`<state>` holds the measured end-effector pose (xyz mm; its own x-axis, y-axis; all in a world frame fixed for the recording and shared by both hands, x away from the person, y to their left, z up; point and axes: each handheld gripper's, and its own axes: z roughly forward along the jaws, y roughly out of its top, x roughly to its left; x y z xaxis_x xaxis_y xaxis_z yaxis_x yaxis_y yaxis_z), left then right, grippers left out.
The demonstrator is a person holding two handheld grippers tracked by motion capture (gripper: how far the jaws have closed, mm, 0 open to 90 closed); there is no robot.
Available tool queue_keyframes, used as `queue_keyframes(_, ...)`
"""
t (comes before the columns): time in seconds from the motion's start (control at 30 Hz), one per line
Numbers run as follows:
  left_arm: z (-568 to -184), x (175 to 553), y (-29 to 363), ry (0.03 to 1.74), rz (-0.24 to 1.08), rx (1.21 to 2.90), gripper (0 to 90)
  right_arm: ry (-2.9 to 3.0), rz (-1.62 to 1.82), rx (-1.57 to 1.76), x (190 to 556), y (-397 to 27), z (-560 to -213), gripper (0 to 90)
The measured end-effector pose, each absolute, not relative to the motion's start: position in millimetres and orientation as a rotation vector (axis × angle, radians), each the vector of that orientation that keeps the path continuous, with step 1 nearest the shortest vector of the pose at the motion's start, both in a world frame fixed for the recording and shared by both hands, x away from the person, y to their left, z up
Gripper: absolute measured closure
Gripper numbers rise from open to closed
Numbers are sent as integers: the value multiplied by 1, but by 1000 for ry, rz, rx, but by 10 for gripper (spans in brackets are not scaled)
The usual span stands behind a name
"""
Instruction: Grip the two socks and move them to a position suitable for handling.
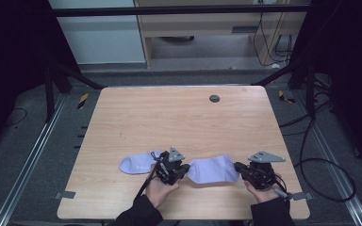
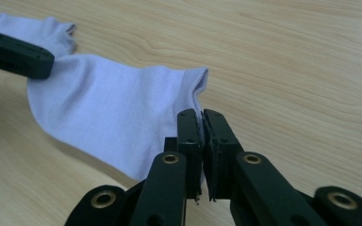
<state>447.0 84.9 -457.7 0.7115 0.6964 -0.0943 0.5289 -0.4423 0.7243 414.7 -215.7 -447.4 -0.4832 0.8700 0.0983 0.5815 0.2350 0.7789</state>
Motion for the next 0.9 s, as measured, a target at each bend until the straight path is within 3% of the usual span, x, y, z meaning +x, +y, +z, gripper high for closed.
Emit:
queue_keyframes(0.47, -464, 431, 148, 992, 297, 2167, 886, 2278, 1154, 1281, 411, -160, -456, 863)
queue_keyframes(0.9, -486, 425, 162, 1034, 273, 2229, 883, 2384, 1082, 1259, 408, -130, -478, 860)
